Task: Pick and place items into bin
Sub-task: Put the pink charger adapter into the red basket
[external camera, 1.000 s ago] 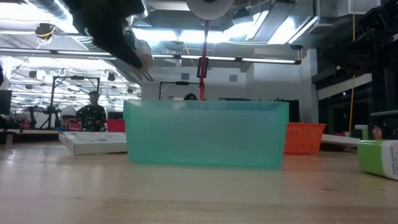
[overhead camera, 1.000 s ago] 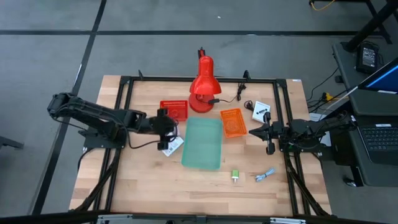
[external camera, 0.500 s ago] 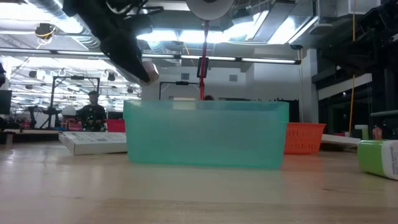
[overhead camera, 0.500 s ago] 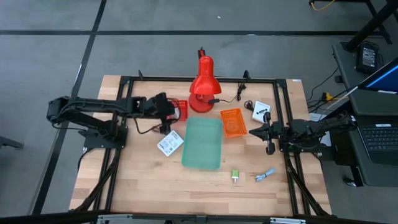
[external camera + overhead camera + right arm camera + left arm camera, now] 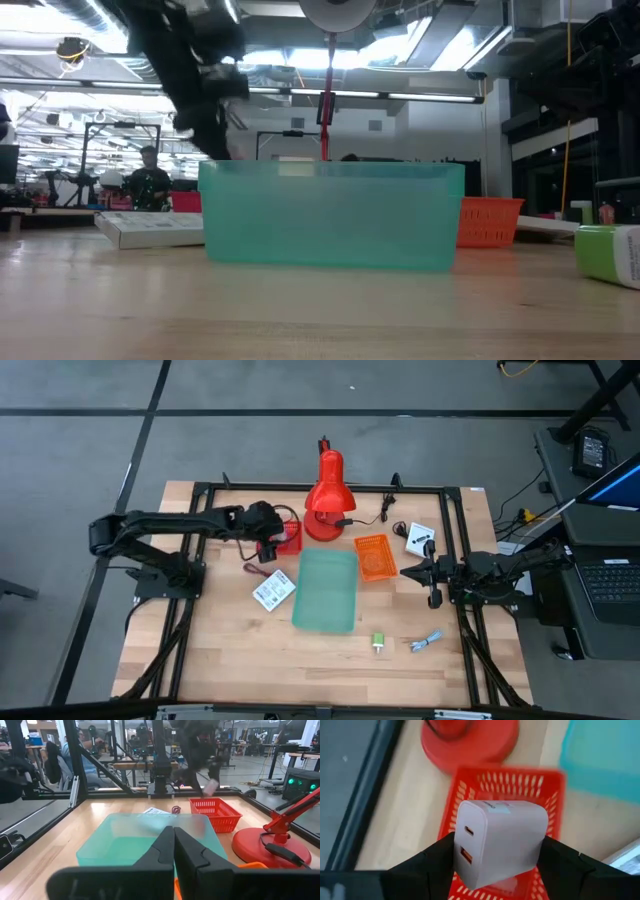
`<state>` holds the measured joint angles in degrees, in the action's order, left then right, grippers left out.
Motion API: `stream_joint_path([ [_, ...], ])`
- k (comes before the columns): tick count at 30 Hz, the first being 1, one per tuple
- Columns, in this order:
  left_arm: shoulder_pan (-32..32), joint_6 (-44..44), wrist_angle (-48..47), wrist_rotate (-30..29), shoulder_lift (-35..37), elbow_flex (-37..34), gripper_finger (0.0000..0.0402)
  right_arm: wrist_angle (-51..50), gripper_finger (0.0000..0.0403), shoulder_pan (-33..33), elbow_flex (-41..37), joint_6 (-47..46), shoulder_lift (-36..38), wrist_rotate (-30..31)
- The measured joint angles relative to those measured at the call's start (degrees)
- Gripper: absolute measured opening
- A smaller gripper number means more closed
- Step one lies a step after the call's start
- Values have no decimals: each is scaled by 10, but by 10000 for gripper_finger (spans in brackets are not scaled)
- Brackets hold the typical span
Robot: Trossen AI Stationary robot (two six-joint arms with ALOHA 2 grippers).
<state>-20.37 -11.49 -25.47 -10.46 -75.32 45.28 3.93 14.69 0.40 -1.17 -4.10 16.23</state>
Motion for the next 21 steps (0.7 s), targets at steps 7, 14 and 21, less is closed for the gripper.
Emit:
stream_joint_path([
  [7, -23, -17, 12, -3, -85, 0, 232, 0, 0, 0, 0, -2, 0, 0],
  [14, -31, -33, 33, -5, -112, 0, 233, 0, 0, 0, 0, -1, 0, 0],
  [21, -31, -47, 39, -1, -109, 0, 249, 0, 0, 0, 0, 0, 0, 0],
])
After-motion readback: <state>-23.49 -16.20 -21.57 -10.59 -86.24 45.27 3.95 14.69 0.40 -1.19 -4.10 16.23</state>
